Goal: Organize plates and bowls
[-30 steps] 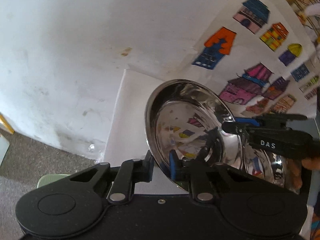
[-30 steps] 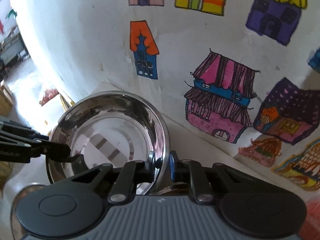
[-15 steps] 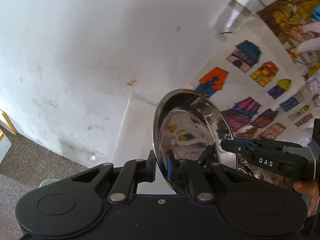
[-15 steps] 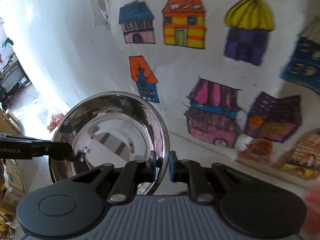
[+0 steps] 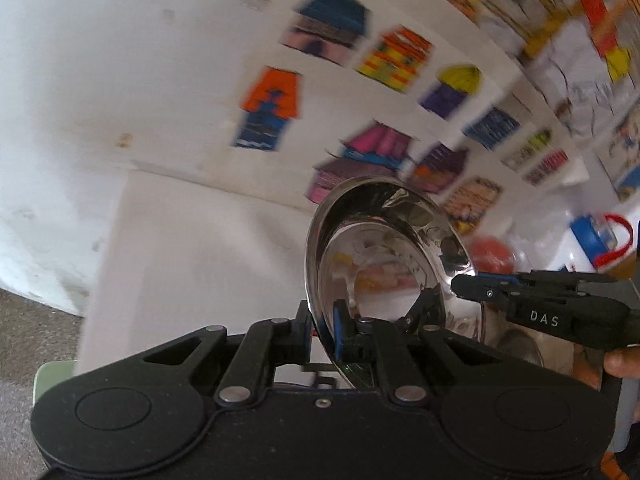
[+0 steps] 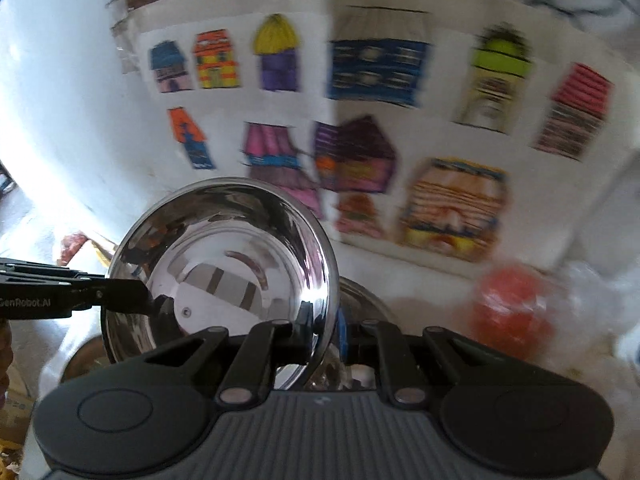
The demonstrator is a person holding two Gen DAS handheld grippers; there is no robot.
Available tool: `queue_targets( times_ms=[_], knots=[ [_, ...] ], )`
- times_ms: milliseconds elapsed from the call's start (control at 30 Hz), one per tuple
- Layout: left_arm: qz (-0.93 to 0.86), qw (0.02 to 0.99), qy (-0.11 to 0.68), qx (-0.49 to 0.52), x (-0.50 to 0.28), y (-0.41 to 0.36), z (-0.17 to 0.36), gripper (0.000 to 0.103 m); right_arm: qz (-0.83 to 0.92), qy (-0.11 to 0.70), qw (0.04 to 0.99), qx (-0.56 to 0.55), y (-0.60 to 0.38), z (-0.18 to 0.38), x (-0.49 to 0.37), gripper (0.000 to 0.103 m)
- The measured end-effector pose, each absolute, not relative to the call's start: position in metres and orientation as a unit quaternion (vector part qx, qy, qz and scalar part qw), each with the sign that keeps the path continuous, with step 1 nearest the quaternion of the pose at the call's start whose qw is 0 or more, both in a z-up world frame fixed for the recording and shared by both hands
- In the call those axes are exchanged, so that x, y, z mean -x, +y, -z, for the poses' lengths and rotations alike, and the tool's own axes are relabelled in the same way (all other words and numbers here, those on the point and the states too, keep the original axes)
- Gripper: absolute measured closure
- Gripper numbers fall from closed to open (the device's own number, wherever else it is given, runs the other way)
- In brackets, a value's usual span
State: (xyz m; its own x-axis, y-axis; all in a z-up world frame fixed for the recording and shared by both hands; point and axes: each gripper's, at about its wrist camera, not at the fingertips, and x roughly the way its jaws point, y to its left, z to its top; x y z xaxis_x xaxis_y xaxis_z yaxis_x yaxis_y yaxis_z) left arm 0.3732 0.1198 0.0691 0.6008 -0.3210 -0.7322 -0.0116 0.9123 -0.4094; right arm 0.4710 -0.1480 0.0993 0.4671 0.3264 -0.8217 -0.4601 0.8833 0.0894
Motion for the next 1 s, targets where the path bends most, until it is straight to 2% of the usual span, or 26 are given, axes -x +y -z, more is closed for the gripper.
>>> queue_targets(
  times_ms=[333, 567, 667, 1000],
  knots=[
    [0.097, 0.859, 0.479, 0.153, -0.391, 0.074, -0.047, 0.092, -0.201, 0.486, 0.846, 0.086, -0.187, -0.073, -0.470, 0.089],
    [0.085, 0.857, 0.493, 0.126, -0.402, 0.063, -0.052, 0.092, -0.196, 0.499, 0.838, 0.098, -0.175, -0.064, -0.460, 0.088],
    [0.084, 0.854, 0.504, 0.104, -0.406, 0.060, -0.056, 0.091, -0.191, 0.506, 0.834, 0.108, -0.139, -0.058, -0.468, 0.087],
    [0.072, 0.825, 0.561, 0.006, -0.427, 0.035, -0.046, 0.081, -0.178, 0.526, 0.817, 0.156, -0.128, -0.061, -0.459, 0.086]
  ],
)
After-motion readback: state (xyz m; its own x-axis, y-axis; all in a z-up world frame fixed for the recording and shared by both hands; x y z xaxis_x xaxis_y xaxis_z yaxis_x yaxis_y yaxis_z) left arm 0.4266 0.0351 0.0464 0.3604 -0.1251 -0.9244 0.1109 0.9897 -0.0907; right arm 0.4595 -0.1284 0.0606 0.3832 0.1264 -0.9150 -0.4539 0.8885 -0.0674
